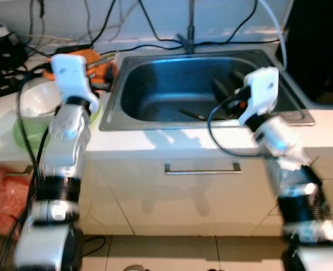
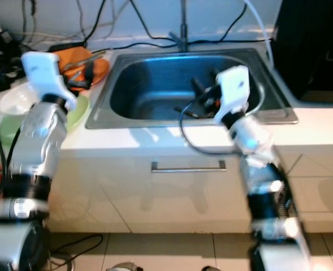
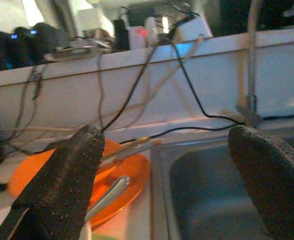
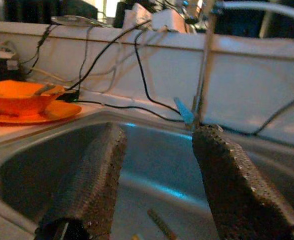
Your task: Kitchen organization
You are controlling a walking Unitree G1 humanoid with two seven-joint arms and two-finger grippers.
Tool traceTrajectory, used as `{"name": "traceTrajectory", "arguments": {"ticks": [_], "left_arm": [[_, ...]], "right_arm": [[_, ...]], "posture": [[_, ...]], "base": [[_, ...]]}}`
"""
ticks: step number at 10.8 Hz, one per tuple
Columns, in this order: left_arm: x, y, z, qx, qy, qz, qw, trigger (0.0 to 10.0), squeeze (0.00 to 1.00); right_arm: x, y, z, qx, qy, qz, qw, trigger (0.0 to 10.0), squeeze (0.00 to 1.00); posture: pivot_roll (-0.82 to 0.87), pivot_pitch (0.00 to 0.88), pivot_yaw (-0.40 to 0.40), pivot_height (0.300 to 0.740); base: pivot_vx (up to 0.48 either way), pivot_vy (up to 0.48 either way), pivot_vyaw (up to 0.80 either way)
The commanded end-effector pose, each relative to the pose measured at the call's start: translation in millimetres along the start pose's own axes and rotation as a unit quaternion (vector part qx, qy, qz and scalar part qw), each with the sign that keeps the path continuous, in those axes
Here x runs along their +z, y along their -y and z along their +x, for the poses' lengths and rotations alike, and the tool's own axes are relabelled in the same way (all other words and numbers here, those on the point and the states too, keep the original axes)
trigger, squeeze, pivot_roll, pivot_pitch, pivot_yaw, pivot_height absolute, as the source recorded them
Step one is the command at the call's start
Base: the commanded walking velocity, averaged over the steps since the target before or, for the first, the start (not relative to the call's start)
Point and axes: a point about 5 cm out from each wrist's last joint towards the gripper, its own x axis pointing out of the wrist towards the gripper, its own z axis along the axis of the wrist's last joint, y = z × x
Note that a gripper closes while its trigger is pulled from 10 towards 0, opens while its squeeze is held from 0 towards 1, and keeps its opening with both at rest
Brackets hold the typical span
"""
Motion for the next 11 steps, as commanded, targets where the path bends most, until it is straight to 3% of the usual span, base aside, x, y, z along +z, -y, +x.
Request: {"name": "traceTrajectory", "arguments": {"ticks": [1, 4, 6, 8, 11], "left_arm": [[0, -4.2, -8.5, 0.029, 0.012, -0.003, 1.0, 10.0, 0.0], [-5, 0.0, -18.0, 0.04, 0.008, 0.0, 0.999, 10.0, 0.0], [-5, -7.9, -13.0, 0.05, -0.005, 0.028, 0.998, 10.0, 0.0], [-4, -31.6, 2.1, 0.07, -0.032, 0.078, 0.994, 10.0, 0.0], [1, -43.2, 12.6, 0.074, -0.038, 0.091, 0.992, 10.0, 0.0]], "right_arm": [[3, -4.4, -3.1, -0.01, 0.006, 0.018, 1.0, 10.0, 0.0], [4, -10.8, -8.3, -0.015, 0.001, 0.035, 0.999, 10.0, 0.0], [6, -15.3, -8.3, -0.011, -0.002, 0.042, 0.999, 10.0, 0.0], [9, -27.0, -7.4, -0.002, 0.001, 0.063, 0.998, 10.0, 0.0], [10, -34.9, -8.9, 0.009, -0.001, 0.073, 0.997, 10.0, 0.0]], "posture": [[0.17, 0.001, 0.067, 0.74], [0.16, 0.0, 0.055, 0.74], [0.16, 0.0, 0.047, 0.74], [0.16, 0.0, 0.045, 0.74], [0.15, 0.0, 0.048, 0.74]], "base": [[0.0, 0.0, 0.0], [0.0, 0.0, 0.0], [0.0, 0.0, 0.0], [0.0, 0.0, 0.0], [0.0, 0.0, 0.0]]}}
